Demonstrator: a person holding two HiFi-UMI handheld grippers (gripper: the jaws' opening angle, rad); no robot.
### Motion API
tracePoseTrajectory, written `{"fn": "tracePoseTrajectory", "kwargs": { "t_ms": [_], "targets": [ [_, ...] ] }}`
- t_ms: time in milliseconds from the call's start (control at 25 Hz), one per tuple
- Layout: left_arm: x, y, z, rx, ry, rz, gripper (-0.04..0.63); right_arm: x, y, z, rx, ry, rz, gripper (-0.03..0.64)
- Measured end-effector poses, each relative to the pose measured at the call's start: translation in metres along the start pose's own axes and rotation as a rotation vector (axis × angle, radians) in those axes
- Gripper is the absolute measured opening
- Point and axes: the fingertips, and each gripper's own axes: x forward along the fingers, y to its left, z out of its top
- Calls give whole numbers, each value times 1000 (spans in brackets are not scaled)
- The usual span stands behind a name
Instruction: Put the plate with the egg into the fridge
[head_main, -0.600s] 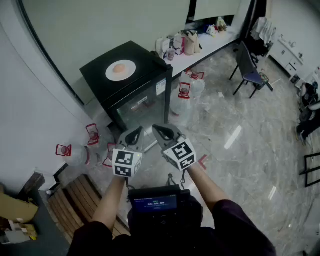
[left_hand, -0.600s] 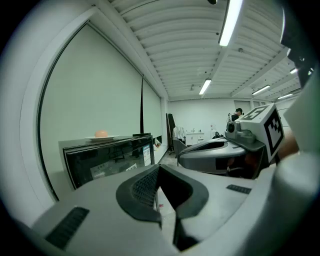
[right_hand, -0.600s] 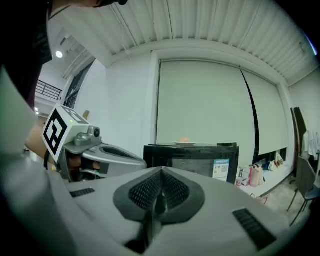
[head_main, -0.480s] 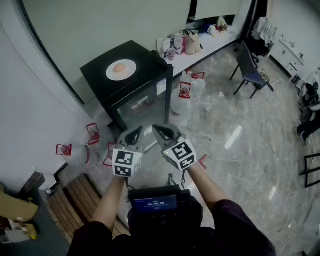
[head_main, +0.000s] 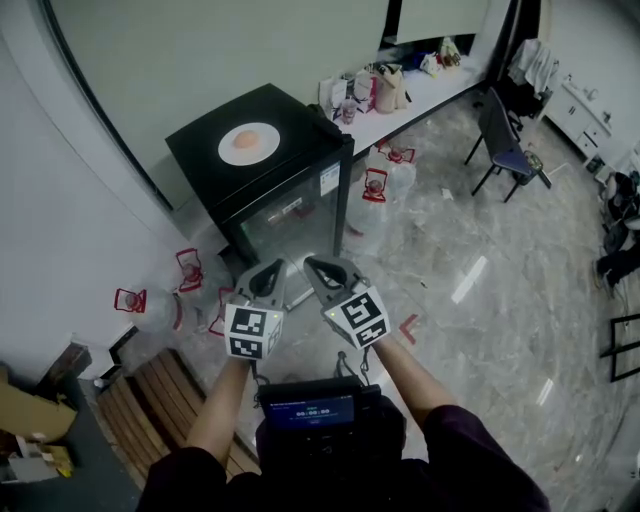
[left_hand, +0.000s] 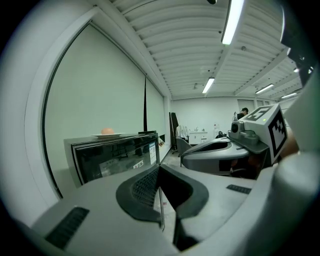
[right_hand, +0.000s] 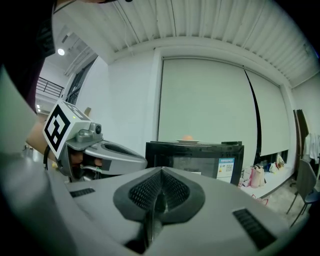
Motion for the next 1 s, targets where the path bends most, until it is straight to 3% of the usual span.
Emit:
{"fn": "tracePoseTrajectory", "kwargs": {
  "t_ms": [200,600,800,1000],
  "targets": [
    [-8,15,-11,-33,-24,39,9,7,-1,-6,8,-2,-80,9],
    [-26,82,-62,-19,9,127,9,57,52,-63,77,68,-111,10],
    [-27,113,-88,14,31,32,9,103,73,-87,135,132,-210,11],
    [-28,145,-104,64,32,-85,9,139,87,-96,159,156,-362,11]
  ]
}}
